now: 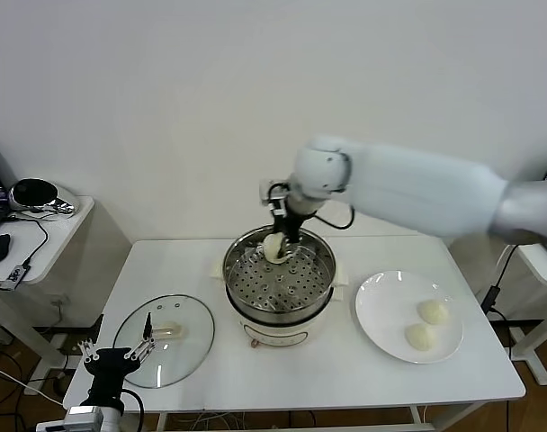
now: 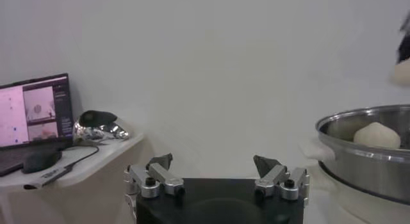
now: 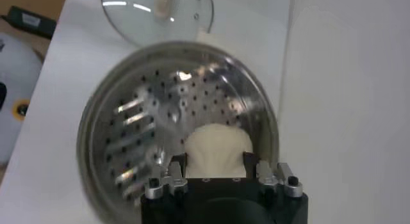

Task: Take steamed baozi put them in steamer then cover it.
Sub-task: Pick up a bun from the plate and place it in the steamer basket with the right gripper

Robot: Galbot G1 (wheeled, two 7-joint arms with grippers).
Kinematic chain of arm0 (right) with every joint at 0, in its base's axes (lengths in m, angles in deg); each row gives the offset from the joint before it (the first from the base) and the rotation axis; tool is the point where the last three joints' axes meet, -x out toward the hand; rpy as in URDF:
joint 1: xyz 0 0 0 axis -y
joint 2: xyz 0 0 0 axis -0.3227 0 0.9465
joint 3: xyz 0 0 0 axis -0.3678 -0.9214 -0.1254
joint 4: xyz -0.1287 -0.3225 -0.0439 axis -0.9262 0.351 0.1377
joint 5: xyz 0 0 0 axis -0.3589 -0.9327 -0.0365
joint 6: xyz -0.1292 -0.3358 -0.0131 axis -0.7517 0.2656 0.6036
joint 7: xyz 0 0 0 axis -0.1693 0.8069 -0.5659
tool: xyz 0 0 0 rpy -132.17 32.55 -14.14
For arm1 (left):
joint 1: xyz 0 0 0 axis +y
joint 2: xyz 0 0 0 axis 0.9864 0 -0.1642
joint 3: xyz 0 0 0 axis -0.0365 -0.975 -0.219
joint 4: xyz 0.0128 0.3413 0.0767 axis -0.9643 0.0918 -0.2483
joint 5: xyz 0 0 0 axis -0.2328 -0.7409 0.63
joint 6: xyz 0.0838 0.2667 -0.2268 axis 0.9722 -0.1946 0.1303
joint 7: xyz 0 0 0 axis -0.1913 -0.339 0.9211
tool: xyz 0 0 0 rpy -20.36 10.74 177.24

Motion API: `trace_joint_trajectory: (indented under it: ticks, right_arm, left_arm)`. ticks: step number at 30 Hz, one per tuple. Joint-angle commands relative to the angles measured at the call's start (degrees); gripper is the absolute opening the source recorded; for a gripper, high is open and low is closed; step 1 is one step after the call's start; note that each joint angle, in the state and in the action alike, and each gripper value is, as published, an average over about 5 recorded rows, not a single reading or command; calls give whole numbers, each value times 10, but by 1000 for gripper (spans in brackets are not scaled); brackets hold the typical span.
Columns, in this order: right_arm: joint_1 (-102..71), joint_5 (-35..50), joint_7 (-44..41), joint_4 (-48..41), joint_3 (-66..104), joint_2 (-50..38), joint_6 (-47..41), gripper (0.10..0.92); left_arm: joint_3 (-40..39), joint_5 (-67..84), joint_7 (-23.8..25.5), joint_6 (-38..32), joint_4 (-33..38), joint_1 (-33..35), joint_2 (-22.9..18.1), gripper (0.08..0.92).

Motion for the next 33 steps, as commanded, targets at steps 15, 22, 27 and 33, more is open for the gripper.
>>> trace_joint_trajectory:
  ticks: [15,22,27,33]
  right_arm:
    - [-123,-26,16,-176,32,126,-16,580]
    - [-40,-26,-28,-101,30,60,-18,756]
    - [76,-12,-71,-1,-2,-46,-9,819]
    - [143,-10,-101,145,-46,-216,-1,823]
  left_arm:
    - [-2,0,-1,-4,-6,-3,0,823]
    - [-3,-1,-1,-3,-7,-5,1,823]
    - [-8,-2,0,-3,-8,-8,2,823]
    - [-17,-7,1,-3,-10,-8,6,823]
